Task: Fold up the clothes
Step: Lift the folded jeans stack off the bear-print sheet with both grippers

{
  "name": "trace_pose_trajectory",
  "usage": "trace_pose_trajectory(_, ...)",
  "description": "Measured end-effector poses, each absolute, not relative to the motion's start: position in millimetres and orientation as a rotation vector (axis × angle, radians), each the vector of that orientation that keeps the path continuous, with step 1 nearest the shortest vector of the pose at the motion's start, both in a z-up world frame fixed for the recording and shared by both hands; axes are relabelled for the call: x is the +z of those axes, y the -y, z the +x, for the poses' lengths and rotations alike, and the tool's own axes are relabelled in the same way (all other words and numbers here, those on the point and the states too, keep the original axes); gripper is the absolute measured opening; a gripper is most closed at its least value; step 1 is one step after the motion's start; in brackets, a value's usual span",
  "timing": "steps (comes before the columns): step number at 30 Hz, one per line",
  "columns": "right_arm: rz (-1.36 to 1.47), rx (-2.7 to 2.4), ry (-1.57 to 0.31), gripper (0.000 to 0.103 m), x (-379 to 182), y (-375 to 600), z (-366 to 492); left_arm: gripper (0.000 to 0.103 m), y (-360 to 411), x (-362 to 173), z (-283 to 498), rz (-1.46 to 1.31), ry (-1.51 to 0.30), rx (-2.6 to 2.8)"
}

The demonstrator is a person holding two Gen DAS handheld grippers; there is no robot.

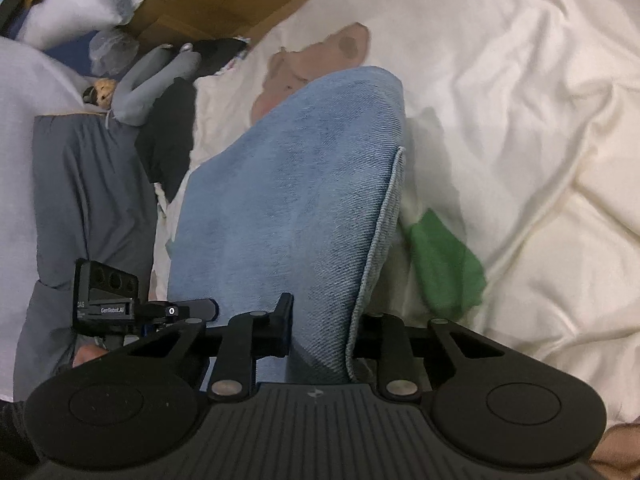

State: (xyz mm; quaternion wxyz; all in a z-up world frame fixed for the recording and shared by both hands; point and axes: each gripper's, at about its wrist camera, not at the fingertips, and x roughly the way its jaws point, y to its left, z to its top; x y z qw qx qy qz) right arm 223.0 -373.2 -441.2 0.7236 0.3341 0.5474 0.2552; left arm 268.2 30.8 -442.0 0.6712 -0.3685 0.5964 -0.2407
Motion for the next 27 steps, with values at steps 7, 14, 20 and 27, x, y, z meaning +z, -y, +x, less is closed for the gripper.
trace_pose_trajectory(7,0.714,0.573,-1.209,0.023,-428,365,223,0.05,-33,-428,266,-0.813,-1.338,-0.506)
trace_pose_trajectory(14,0.7,0.579,-1.186,0.023,-416,362,224,0.05,-34,-416,268,-0.784,-1.325,-0.509)
trace_pose_trajectory(20,0.694,0.588,-1.134,0.023,-398,364,229,0.05,-34,-398,283,-0.753,-1.301,-0.515)
trace_pose_trajectory(27,0.664,0.595,-1.062,0.024,-367,368,237,0.05,-34,-365,295,-0.713,-1.273,-0.529)
